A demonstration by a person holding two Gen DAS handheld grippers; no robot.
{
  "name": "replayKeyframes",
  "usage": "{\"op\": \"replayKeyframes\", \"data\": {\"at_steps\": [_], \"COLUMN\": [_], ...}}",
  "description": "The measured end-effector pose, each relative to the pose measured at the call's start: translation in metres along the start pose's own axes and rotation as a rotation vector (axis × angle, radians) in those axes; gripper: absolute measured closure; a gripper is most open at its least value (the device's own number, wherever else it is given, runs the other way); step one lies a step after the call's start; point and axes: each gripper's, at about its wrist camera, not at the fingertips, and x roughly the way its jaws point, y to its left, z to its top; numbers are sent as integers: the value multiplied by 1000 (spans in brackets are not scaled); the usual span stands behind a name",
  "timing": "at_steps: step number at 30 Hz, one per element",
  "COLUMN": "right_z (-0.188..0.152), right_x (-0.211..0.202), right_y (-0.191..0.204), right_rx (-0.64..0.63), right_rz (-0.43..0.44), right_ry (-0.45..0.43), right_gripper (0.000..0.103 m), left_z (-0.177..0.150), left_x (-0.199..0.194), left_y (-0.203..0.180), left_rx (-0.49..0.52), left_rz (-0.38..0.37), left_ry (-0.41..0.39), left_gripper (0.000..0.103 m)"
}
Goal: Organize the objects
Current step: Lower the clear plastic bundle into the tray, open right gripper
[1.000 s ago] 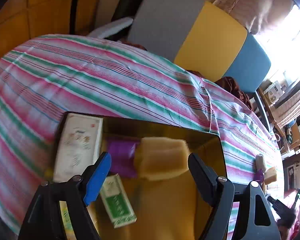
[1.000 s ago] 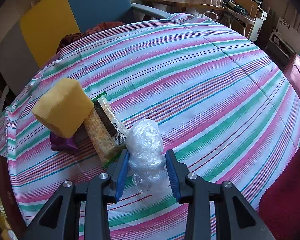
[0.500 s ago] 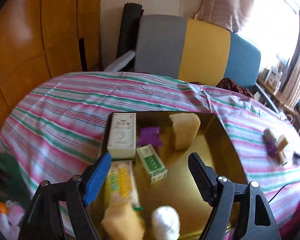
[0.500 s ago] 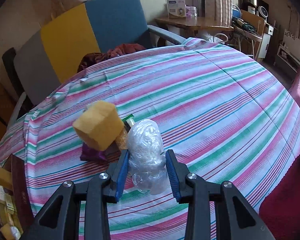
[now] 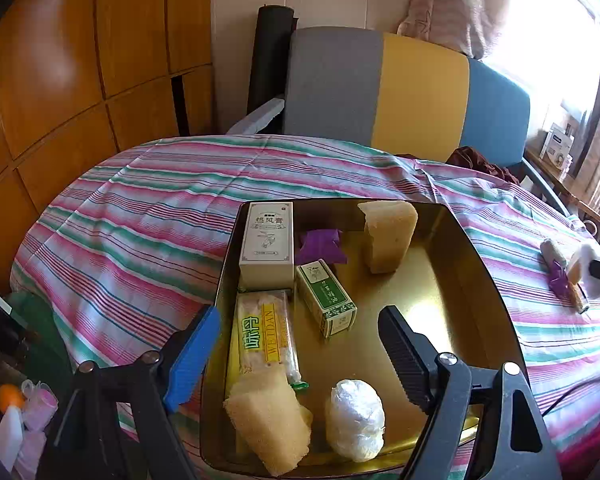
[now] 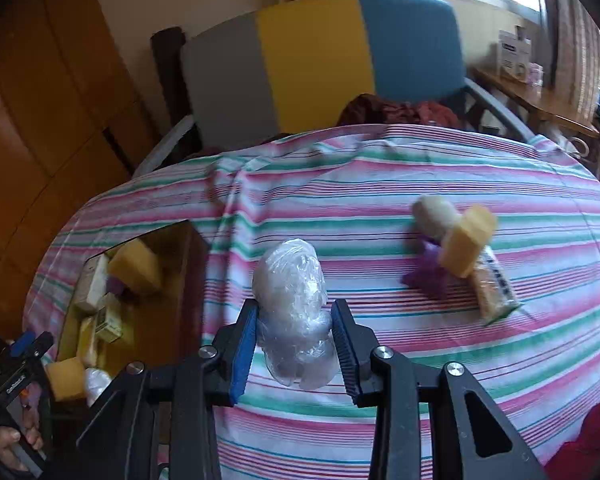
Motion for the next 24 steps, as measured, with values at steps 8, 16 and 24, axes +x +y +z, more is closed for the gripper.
{"op": "replayKeyframes", "data": {"at_steps": [8, 16, 24], "right_z": [-5, -8, -1], "right_x": [51, 110, 154], "right_y": [99, 146, 171], "right_rx": [-136, -179, -142], "right_rz": [185, 186, 152], "right_ry": [147, 277, 338], "right_gripper": [66, 66, 65], "left_z": [-1, -5, -1], "left_x": [-1, 2, 2], "left_y": [10, 27, 55], "left_rx": [-7, -41, -123], "left_rz": [2, 13, 36], "left_ry": [-1, 8, -7], "left_gripper": [19, 19, 18]}}
